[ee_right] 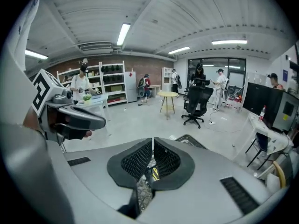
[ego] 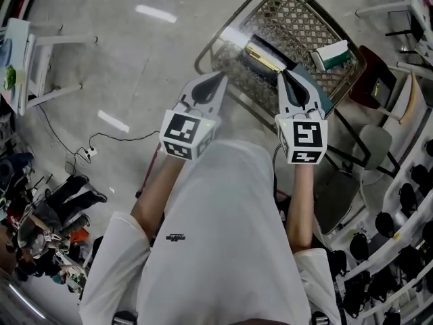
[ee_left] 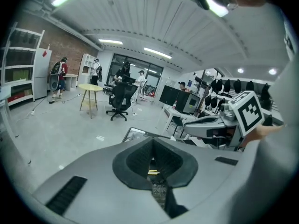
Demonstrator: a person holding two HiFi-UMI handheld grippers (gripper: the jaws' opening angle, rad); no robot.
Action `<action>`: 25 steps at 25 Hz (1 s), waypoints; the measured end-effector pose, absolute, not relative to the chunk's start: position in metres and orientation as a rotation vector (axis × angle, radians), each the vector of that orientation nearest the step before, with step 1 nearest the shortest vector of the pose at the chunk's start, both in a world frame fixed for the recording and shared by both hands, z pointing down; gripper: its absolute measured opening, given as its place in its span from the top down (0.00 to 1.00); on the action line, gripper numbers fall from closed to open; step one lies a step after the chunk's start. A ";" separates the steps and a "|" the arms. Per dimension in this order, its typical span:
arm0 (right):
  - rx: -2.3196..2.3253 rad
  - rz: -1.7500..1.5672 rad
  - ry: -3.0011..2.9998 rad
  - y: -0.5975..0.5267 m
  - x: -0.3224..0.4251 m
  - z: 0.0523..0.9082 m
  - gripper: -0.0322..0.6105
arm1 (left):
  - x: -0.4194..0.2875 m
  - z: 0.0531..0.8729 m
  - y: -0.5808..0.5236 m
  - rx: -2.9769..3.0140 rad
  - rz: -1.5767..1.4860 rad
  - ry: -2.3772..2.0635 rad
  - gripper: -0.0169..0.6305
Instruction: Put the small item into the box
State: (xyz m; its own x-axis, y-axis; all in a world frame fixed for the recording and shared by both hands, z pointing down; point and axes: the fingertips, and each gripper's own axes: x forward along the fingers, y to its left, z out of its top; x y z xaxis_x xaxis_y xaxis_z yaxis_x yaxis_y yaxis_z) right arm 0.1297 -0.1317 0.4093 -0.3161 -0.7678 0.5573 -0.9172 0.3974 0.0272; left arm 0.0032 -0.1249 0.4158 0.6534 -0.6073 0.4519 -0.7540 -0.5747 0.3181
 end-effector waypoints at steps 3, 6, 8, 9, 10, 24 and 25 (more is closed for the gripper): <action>1.478 0.338 -2.175 -0.121 0.132 0.387 0.93 | 0.004 0.398 -0.119 2.417 0.381 -1.048 0.97; 1.519 0.306 -2.185 -0.111 0.134 0.370 0.93 | 0.006 0.384 -0.116 2.443 0.361 -1.041 0.97; 1.562 0.290 -2.183 -0.105 0.141 0.358 0.93 | 0.013 0.376 -0.115 2.468 0.334 -1.032 0.97; 1.584 0.280 -2.180 -0.100 0.144 0.352 0.93 | 0.016 0.372 -0.114 2.478 0.320 -1.029 0.97; 1.608 0.273 -2.178 -0.097 0.146 0.346 0.93 | 0.016 0.368 -0.112 2.485 0.310 -1.028 0.97; 1.758 0.226 -2.217 -0.079 0.140 0.315 0.93 | 0.000 0.329 -0.105 2.557 0.250 -1.048 0.97; 1.759 0.230 -2.216 -0.077 0.140 0.316 0.93 | 0.001 0.329 -0.103 2.556 0.250 -1.046 0.97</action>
State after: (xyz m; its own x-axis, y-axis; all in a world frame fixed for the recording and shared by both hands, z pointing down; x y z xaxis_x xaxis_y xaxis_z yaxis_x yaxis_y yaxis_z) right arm 0.1398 -0.0772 0.3162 -0.2043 -0.9212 0.3310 -0.9696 0.2369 0.0611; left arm 0.0009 -0.1029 0.3294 0.7094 -0.6393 0.2968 -0.7044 -0.6580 0.2663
